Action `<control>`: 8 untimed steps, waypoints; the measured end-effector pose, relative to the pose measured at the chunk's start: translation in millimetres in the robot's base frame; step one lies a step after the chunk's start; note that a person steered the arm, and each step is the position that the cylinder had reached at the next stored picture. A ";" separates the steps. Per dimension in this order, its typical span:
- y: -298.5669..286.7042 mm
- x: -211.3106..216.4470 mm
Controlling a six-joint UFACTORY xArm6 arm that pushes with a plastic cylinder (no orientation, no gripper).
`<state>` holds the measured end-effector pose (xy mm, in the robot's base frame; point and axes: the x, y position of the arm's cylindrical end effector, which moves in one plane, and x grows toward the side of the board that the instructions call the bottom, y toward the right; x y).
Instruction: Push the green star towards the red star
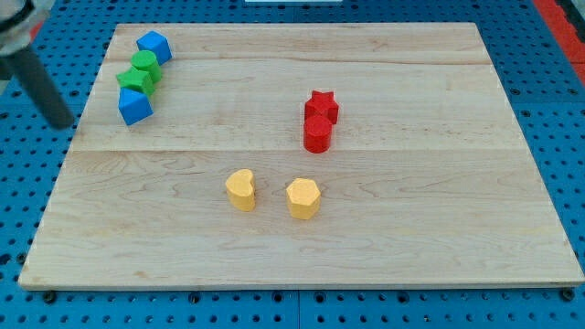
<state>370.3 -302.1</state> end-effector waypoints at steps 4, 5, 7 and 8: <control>116.6 -9.1; 172.7 -14.0; 219.8 -16.9; 195.6 -17.5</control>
<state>352.9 -106.5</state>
